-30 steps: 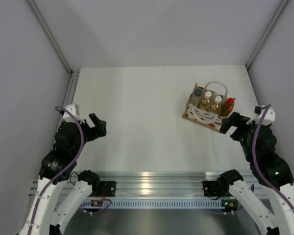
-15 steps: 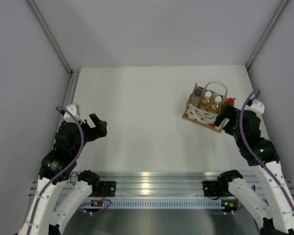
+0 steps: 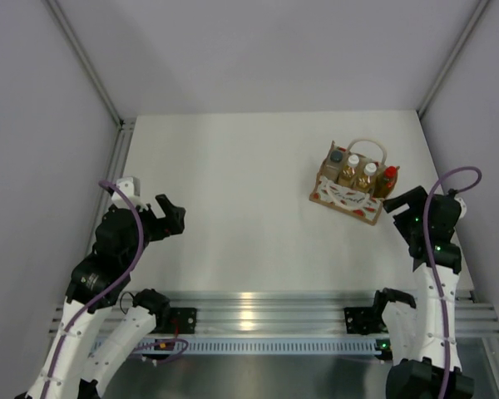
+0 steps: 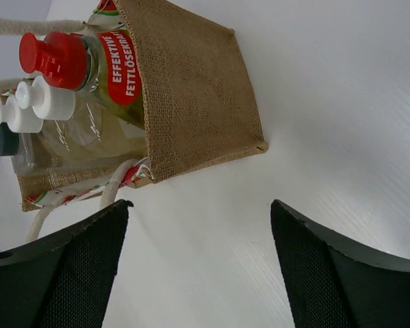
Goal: Take the personal care products out of the canvas bag
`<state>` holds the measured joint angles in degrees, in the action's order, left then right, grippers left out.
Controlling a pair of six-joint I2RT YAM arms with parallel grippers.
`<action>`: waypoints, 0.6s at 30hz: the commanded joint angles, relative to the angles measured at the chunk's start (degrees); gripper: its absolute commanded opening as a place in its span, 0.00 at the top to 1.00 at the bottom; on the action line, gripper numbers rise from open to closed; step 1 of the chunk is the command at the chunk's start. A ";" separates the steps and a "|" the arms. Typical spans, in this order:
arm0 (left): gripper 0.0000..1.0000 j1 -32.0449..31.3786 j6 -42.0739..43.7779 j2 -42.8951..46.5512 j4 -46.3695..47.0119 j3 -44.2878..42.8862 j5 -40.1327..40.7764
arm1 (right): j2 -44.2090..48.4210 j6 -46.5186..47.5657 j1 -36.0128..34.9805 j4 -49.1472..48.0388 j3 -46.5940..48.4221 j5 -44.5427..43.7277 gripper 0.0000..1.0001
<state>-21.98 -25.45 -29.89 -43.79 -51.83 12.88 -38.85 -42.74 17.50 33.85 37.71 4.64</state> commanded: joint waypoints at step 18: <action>0.02 -0.26 -0.30 -1.40 1.60 0.33 0.04 | -7.20 -0.94 3.16 -22.24 -7.74 9.68 0.36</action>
<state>-22.06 -25.43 -30.68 -43.79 -51.83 12.88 -45.10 -43.66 19.38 17.80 30.59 13.58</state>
